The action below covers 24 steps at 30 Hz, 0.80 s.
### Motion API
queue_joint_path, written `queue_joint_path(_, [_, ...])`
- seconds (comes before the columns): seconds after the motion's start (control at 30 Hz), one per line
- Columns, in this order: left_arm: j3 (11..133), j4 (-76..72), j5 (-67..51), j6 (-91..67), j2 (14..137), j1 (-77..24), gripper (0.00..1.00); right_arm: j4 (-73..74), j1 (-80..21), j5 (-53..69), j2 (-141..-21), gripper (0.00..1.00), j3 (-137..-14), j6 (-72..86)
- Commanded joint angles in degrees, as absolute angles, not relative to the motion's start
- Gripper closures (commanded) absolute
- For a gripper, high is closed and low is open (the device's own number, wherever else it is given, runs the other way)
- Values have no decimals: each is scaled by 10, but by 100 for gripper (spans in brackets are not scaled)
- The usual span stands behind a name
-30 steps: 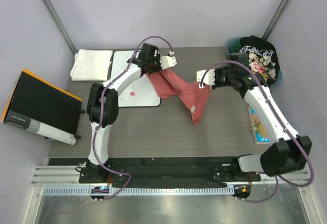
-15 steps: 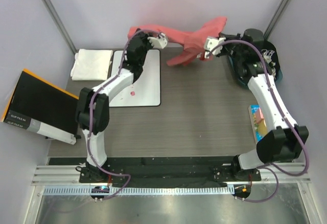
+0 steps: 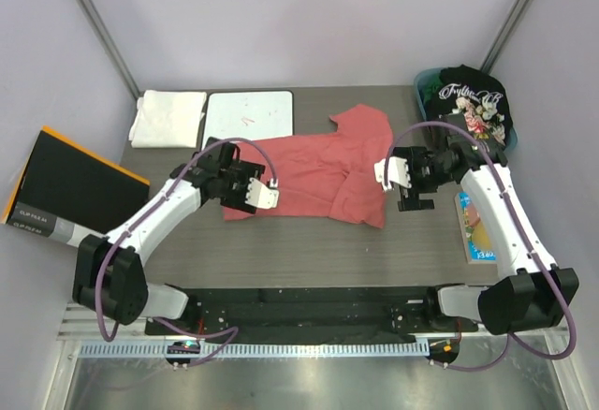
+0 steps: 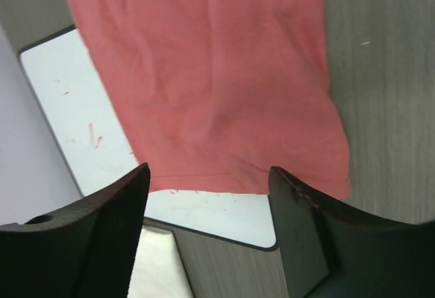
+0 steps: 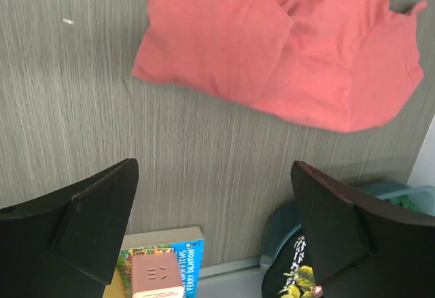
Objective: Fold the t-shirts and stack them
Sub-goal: Flatten out the tshirt
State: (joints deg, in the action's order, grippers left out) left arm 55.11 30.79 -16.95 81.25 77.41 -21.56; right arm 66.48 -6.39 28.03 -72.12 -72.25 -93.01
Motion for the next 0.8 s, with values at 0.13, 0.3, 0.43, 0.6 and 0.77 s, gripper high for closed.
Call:
queue_joint_path(0.13, [731,367,-202,731,911,-204,24,580,-69,343,-836,2,-857,-582])
queue_joint_path(0.3, [804,326,-203,723,997,-201,26,565,-69,393,-1004,14,-973,-434])
queue_joint_path(0.43, [821,345,-207,760,1029,-195,27,594,-68,443,-1078,17,-1019,-419])
queue_joint_path(0.6, [837,407,-226,809,1056,-190,27,600,-68,437,-1102,16,-1011,-443])
queue_joint_path(0.77, [827,382,-214,823,1085,-186,28,625,-67,419,-1119,16,-1014,-468])
